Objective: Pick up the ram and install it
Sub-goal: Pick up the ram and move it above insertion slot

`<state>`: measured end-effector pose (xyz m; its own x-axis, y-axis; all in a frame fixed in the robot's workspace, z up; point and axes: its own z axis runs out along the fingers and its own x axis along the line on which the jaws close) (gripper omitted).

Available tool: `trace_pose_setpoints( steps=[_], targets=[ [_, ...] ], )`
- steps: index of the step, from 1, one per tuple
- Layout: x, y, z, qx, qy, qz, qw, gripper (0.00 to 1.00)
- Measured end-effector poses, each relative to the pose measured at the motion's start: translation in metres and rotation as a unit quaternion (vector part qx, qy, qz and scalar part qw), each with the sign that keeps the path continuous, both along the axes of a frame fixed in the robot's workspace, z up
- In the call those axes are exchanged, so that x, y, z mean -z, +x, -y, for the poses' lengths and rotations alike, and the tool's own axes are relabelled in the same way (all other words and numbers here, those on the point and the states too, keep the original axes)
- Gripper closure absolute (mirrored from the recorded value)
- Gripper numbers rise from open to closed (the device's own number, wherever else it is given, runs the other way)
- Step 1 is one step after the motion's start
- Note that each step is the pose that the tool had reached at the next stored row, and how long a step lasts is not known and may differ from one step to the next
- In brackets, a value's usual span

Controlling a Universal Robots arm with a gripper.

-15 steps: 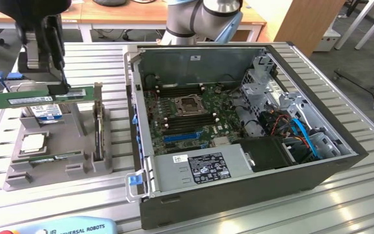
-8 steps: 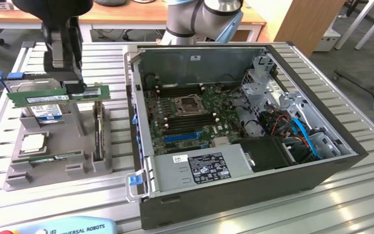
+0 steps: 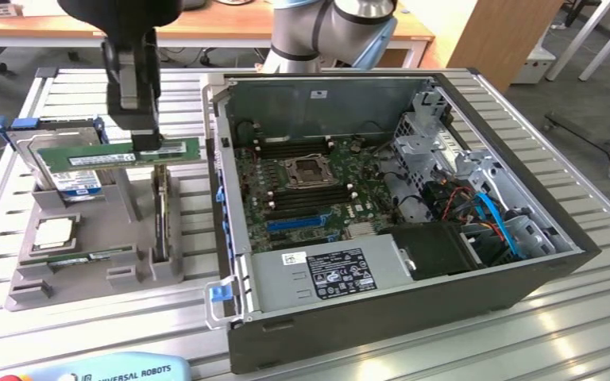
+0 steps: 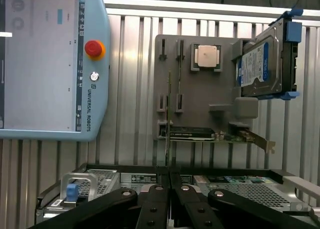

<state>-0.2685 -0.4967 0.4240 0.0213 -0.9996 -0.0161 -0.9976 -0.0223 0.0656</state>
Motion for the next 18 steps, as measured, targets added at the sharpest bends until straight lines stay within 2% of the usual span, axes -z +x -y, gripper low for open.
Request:
trace_pose_setpoints(
  steps=[18],
  targets=[
    [0.0000, 0.060, 0.0000, 0.000, 0.0002, 0.0000, 1.0000, 0.89]
  ],
)
